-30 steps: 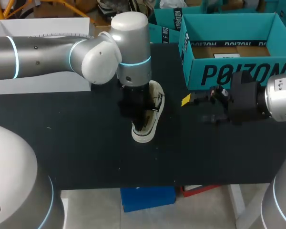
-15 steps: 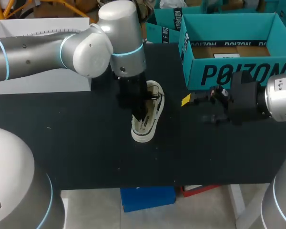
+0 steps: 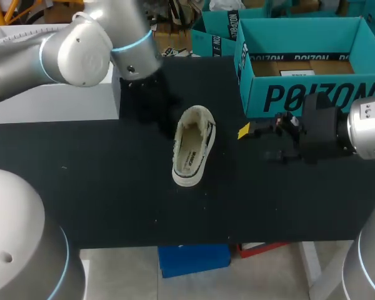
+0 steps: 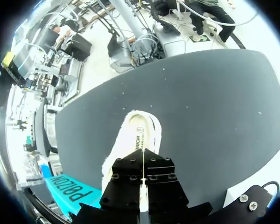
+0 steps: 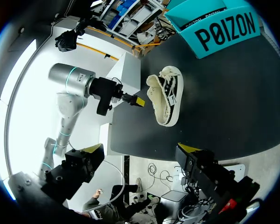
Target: Take the shoe out of the shoebox, open the shoe tongue, remove and reinsert the insole, then place the shoe into the shoebox
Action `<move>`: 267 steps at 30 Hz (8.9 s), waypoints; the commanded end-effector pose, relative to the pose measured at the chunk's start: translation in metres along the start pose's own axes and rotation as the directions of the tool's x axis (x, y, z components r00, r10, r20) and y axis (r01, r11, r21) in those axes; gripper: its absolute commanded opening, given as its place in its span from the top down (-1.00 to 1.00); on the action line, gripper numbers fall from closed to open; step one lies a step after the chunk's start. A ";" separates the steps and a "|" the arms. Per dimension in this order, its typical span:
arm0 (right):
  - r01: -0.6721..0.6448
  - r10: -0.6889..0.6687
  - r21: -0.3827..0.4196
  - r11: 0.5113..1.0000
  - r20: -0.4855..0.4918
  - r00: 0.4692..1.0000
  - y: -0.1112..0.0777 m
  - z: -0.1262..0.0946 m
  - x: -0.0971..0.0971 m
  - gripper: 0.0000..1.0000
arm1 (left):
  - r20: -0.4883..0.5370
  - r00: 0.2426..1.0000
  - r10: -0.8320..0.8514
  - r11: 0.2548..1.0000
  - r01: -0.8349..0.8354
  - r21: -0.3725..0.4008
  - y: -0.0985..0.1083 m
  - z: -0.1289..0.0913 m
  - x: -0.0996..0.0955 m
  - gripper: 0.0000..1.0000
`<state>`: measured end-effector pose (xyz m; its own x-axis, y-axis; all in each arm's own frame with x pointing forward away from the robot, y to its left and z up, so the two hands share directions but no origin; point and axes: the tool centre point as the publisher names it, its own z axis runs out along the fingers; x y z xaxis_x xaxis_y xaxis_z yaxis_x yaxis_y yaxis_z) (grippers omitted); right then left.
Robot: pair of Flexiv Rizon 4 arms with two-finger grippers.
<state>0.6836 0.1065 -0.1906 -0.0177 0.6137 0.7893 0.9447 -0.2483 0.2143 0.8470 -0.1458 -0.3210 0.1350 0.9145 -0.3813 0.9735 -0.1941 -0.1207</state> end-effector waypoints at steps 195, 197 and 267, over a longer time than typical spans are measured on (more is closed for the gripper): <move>0.000 0.000 -0.001 1.000 0.001 1.000 0.000 0.001 0.000 -1.00 | -0.301 0.954 -0.004 1.000 0.008 0.012 0.054 0.046 0.027 -0.05; 0.000 0.000 -0.001 1.000 0.001 1.000 0.000 0.001 0.000 -1.00 | -0.301 0.954 -0.005 1.000 0.010 0.014 0.055 0.051 0.029 -0.04; 0.000 0.000 -0.001 1.000 0.001 1.000 0.000 0.001 0.000 -1.00 | -0.196 0.961 -0.196 0.948 0.134 -0.289 0.076 -0.124 0.002 1.00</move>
<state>0.6835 0.1065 -0.1906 -0.0177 0.6137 0.7893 0.9447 -0.2483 0.2142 0.9535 -0.1386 -0.2643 -0.0155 0.9915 -0.1288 0.9975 0.0242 0.0666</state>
